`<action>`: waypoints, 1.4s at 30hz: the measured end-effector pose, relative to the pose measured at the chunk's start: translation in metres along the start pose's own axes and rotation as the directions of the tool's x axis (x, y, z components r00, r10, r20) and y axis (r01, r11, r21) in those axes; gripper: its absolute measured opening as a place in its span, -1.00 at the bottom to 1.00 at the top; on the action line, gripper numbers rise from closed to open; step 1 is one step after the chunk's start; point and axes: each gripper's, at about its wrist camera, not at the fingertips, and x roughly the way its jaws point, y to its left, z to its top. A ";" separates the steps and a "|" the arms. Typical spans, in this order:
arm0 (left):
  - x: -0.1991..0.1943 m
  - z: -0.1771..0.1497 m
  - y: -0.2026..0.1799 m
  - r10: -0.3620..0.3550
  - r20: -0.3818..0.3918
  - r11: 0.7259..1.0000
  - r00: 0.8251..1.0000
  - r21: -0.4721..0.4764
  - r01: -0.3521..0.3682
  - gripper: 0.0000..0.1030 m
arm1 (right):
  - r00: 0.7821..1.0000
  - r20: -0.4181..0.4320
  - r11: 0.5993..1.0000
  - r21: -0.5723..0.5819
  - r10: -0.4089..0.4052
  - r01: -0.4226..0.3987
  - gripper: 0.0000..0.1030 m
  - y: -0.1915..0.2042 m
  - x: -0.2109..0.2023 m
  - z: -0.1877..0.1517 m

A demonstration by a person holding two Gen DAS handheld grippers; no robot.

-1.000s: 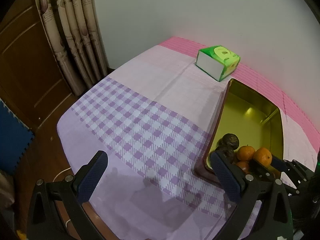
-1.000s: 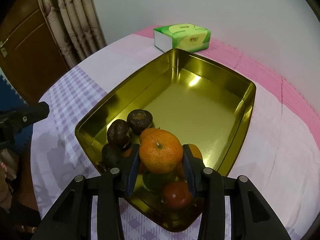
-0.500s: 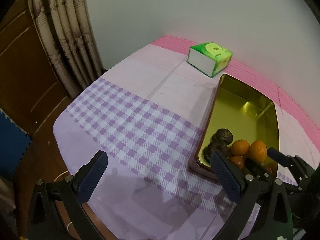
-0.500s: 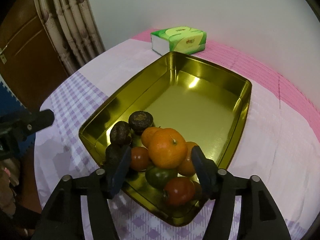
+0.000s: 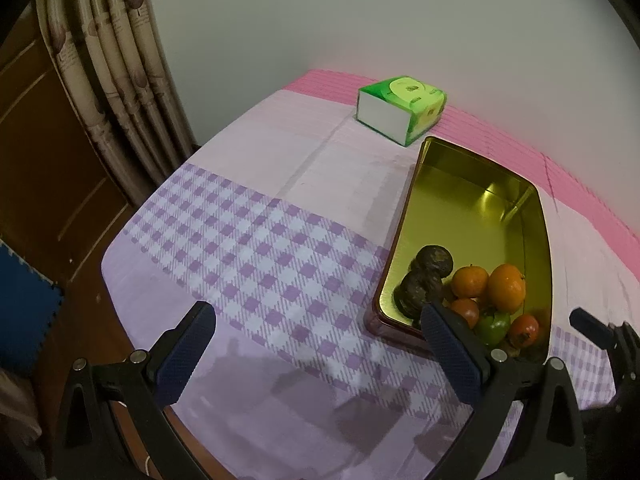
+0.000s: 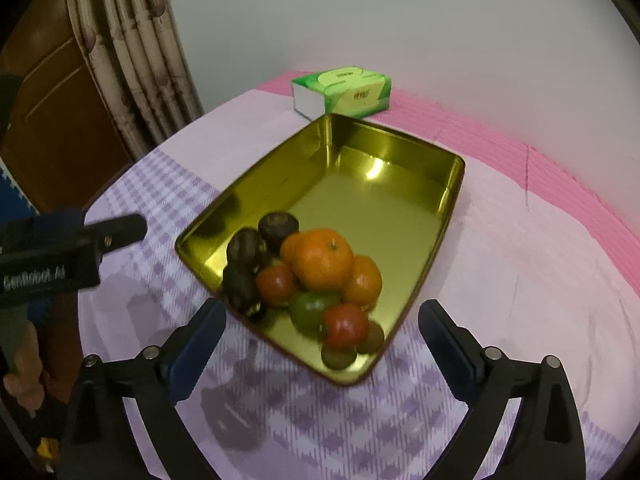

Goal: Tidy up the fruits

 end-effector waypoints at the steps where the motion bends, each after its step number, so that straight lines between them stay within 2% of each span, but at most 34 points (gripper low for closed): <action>1: 0.000 0.000 -0.001 0.000 0.000 1.000 1.000 0.004 0.000 0.98 | 1.000 -0.002 1.000 -0.001 -0.001 0.001 0.89 0.000 -0.001 -0.002; 13: -0.003 -0.004 -0.013 -0.009 0.005 0.998 1.000 0.057 0.009 0.98 | 0.998 -0.042 0.998 0.036 -0.057 0.058 0.89 -0.010 0.002 -0.013; 23: -0.003 -0.008 -0.025 -0.028 -0.006 0.992 1.000 0.119 0.028 0.98 | 0.997 -0.051 0.997 0.034 -0.063 0.065 0.89 -0.010 0.006 -0.014; 42: -0.001 -0.011 -0.030 -0.036 -0.015 0.989 0.999 0.141 0.038 0.98 | 0.996 -0.070 0.998 0.034 -0.052 0.055 0.89 -0.009 0.012 -0.018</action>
